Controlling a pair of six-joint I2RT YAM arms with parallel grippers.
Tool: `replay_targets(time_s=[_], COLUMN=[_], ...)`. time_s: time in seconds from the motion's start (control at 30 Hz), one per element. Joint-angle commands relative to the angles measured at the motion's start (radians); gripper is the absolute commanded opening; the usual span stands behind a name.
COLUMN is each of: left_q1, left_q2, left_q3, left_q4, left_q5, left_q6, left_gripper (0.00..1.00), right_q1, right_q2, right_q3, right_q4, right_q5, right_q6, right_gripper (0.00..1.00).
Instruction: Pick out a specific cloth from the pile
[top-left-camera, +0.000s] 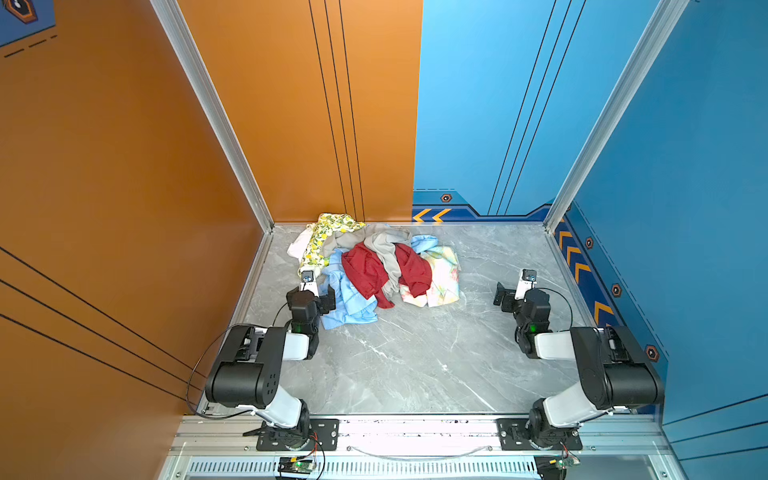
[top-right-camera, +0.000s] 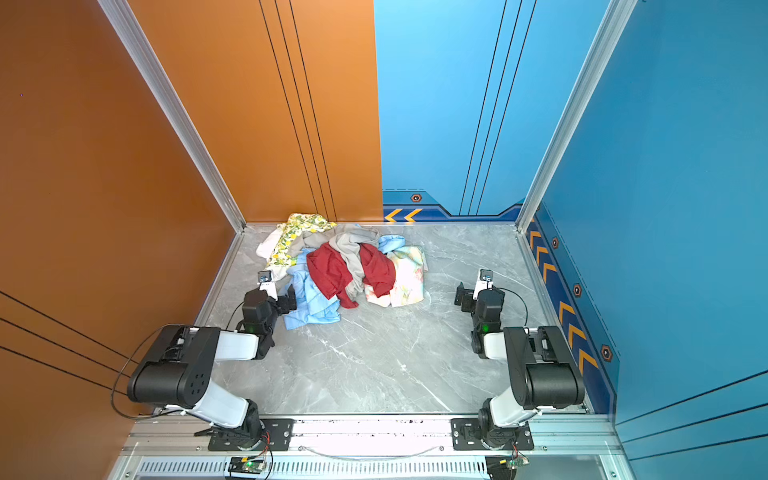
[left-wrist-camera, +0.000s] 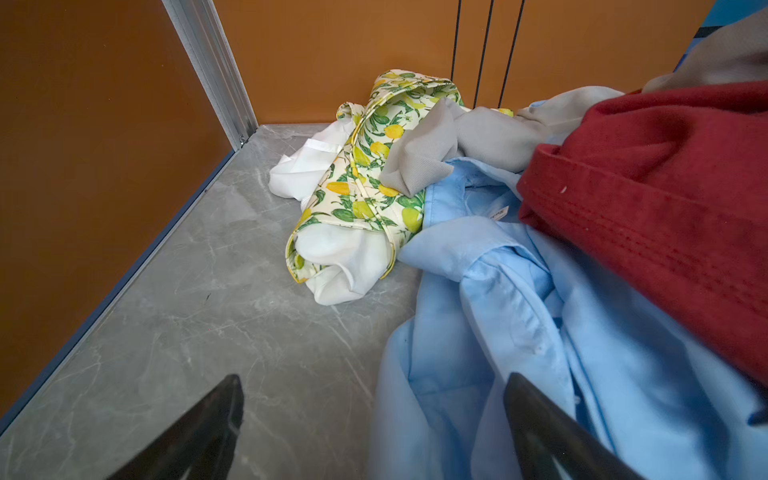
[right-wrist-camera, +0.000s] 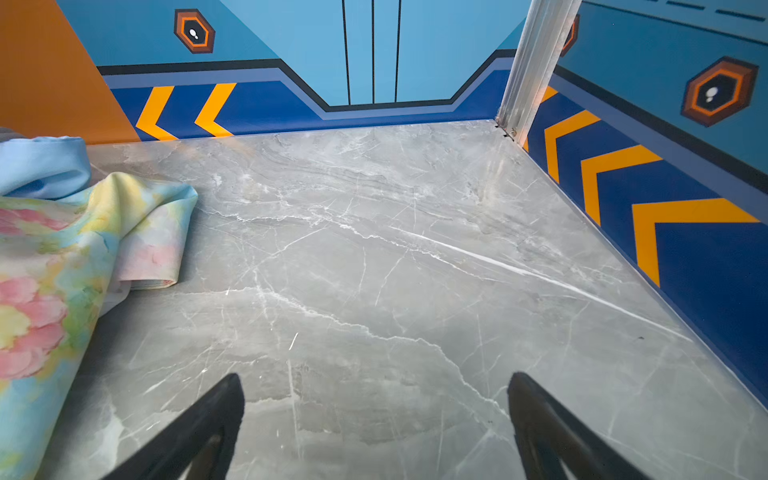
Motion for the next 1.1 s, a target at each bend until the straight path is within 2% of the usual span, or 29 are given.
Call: replay_targets(time_s=[0.0,1.07], left_q1=[0.002,0.010], left_q2=[0.006,0.005], left_q3=[0.011,0.012], left_q4=[-0.018,-0.021], left_q5=[0.017,0.022], left_q6=[0.014,0.001], left_gripper=[0.98,0.98], right_q1=[0.004,0.003], right_q2=[-0.002,-0.001], right_q3=[0.007,0.009], right_q4=[-0.020,-0.025], right_q5=[-0.004,-0.007], right_q6=[0.007,0.007], right_gripper=[1.00,1.00])
